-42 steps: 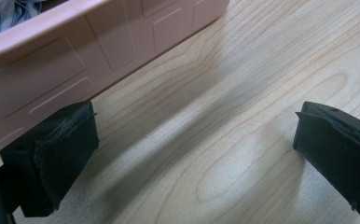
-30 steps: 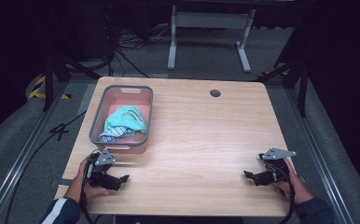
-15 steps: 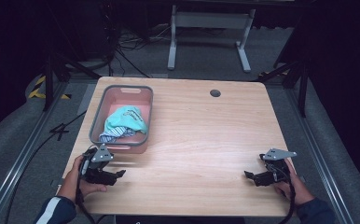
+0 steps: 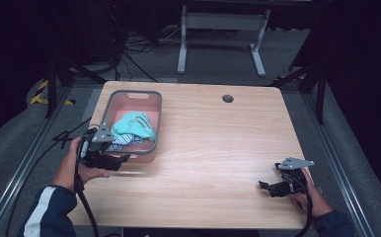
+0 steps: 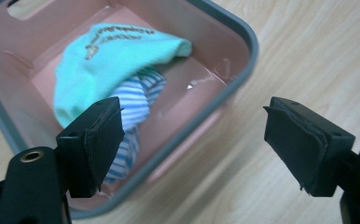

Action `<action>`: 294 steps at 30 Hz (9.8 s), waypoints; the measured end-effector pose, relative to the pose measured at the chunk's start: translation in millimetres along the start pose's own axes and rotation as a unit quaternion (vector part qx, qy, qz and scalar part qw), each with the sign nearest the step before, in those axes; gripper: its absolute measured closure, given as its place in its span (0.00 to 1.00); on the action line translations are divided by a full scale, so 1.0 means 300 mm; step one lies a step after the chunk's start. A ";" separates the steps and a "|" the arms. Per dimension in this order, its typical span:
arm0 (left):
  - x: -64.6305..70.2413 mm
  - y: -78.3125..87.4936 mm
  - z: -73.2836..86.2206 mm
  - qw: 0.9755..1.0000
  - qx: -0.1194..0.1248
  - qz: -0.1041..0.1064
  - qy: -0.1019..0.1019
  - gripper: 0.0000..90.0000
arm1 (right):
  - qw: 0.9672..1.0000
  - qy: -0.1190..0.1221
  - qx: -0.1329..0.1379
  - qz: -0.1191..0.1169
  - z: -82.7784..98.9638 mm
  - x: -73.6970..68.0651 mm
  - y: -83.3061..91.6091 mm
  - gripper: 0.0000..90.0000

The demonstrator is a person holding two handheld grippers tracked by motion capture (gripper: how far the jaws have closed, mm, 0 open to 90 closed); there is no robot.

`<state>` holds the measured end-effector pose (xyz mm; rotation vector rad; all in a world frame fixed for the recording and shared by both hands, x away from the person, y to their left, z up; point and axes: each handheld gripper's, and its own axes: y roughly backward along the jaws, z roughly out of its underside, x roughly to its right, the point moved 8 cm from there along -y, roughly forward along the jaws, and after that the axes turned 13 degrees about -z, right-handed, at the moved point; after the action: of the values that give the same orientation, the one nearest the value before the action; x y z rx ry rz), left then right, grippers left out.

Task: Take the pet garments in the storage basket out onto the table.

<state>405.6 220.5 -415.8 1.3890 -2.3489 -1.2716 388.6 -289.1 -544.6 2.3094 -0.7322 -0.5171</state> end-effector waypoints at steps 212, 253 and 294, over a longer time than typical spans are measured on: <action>0.632 -0.330 -0.412 0.977 0.007 0.110 -0.184 0.24 | 1.000 -0.005 0.002 0.008 0.007 0.000 0.007 0.01; 0.473 -0.168 -0.079 0.980 0.010 0.056 -0.189 0.23 | 1.000 -0.005 0.002 0.009 0.007 0.000 0.007 0.01; 0.150 -0.159 0.338 0.996 -0.038 0.029 -0.080 0.21 | 1.000 -0.006 0.002 0.009 0.007 0.000 0.007 0.01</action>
<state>362.0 235.7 -527.5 1.2286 -2.3948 -1.4901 386.7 -291.5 -544.6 2.3029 -0.7602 -0.5224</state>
